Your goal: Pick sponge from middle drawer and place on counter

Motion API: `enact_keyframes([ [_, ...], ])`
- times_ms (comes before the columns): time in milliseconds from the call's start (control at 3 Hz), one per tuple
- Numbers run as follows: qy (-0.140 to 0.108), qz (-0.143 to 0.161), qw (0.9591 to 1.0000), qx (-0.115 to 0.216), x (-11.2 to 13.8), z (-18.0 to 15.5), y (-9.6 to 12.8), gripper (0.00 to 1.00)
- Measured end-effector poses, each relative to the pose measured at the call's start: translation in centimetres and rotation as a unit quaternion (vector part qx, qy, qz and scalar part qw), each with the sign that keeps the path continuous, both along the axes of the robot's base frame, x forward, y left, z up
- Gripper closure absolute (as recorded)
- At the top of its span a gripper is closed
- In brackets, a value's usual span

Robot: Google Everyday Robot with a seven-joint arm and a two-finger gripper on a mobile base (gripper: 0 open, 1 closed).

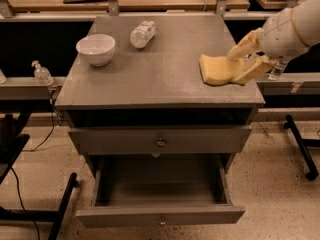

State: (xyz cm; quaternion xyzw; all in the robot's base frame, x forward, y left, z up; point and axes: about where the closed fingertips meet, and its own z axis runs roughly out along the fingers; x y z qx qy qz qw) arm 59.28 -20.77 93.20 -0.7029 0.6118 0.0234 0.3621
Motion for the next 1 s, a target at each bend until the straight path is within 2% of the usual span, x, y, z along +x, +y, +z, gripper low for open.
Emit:
enact_keyframes([
  [333,0.000,-0.005,1.0000,-0.001,4.1,-0.8,3.0,1.00],
  [667,0.017,-0.007,0.9998,-0.006,8.3,-3.8,5.8,0.98],
  [1000,0.037,-0.003,0.9993,-0.010,10.7,-6.4,7.2,0.75],
])
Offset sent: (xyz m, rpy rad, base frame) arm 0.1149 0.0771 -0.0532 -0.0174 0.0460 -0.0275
